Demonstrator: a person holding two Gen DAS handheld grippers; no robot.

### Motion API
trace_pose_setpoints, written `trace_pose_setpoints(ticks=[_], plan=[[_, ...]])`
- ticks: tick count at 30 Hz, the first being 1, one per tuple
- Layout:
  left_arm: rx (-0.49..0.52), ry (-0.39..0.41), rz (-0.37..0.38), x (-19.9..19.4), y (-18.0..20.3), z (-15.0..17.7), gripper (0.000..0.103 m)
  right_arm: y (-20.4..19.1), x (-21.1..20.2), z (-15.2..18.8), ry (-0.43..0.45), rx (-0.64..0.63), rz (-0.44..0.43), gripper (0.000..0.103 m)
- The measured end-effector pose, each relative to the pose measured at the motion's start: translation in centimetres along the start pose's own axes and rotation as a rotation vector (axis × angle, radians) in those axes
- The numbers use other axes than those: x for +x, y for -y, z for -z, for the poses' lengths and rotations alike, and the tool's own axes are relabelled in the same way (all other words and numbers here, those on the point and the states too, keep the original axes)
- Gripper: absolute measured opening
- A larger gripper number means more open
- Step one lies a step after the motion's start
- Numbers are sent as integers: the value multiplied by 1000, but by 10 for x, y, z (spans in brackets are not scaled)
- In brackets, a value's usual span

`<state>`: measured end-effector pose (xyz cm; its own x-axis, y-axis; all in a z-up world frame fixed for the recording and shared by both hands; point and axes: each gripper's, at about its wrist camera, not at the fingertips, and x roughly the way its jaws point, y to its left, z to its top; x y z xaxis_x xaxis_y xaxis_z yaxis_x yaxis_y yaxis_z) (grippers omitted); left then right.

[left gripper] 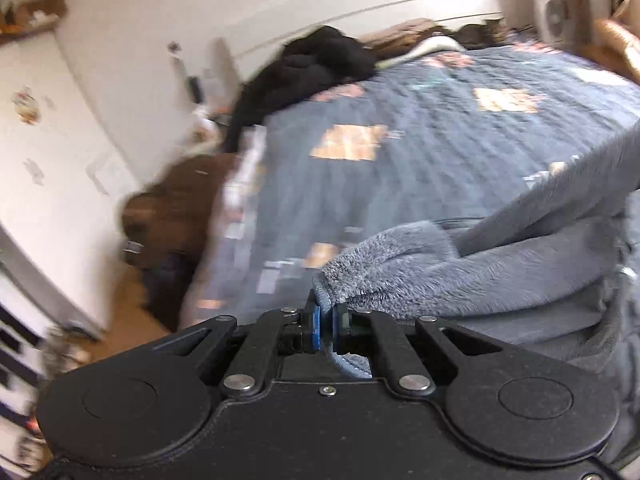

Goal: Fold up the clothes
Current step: 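Raise the blanket with both grippers and shake it out over the bed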

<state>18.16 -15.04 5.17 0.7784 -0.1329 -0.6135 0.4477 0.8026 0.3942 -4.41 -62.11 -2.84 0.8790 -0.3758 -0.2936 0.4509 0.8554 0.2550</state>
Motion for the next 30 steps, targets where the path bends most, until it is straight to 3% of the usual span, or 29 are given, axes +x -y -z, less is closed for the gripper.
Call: trace_pose_setpoints(ticks=[12, 20, 25, 30], plan=[[29, 142, -280, -112, -87, -60, 5, -7, -77, -175, 247, -14, 8, 4], [-36, 267, -460, -186, -137, -108, 5, -16, -145, -302, 440, -69, 93, 4], [-62, 359, -526, -226, -143, -133, 5, -28, -190, -351, 536, -123, 124, 4], [-85, 437, -567, -256, -141, -149, 5, -26, -234, -376, 603, -128, 140, 4]])
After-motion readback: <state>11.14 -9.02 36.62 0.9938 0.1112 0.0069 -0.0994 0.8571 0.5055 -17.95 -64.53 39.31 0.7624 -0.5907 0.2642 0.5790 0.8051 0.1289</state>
